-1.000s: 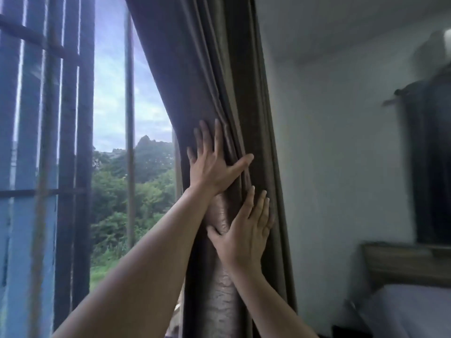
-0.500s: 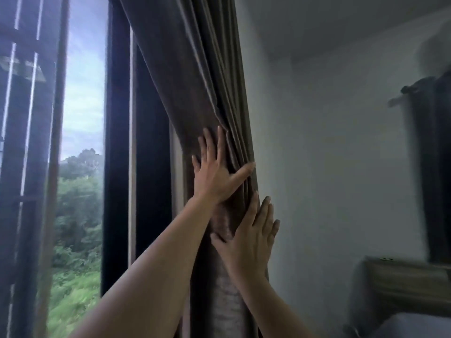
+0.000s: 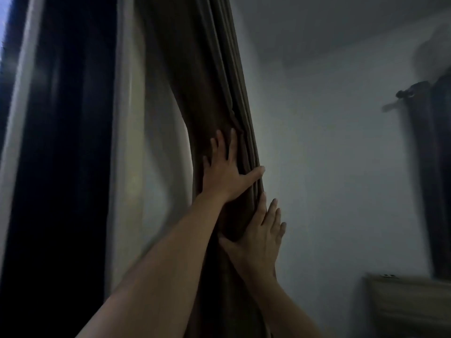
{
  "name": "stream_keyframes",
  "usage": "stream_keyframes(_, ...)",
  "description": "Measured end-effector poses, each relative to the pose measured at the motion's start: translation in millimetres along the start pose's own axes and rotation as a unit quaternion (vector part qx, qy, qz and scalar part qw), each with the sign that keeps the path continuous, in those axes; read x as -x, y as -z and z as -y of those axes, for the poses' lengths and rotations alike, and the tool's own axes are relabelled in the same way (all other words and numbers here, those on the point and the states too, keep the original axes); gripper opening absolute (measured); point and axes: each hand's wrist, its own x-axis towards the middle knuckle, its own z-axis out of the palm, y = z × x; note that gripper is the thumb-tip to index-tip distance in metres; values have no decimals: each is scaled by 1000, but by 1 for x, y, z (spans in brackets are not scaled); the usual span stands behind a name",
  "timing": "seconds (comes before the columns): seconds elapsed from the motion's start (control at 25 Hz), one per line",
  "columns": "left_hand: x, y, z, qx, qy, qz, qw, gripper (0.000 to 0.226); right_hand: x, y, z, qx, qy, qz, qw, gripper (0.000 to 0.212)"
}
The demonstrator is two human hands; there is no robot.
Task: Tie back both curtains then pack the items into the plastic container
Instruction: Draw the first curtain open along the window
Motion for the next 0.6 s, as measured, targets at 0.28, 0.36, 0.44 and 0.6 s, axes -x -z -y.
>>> stream_keyframes(0.28, -35, -53, 14, -8, 2, -26, 1000, 105, -41, -30, -38, -17, -39, 43, 998, 124)
stream_keyframes(0.36, -44, -65, 17, -9, 10, -30, 999, 105, -54, -34, -48, -42, -44, 50, 997, 124)
stream_keyframes(0.44, -48, -72, 19, -8, 20, -32, 999, 105, -63, -38, -62, -97, -42, 81, 991, 114)
stream_keyframes(0.6, -27, -70, 19, -1, 33, -64, 997, 110, -66, -45, -96, -267, -3, 219, 938, 55)
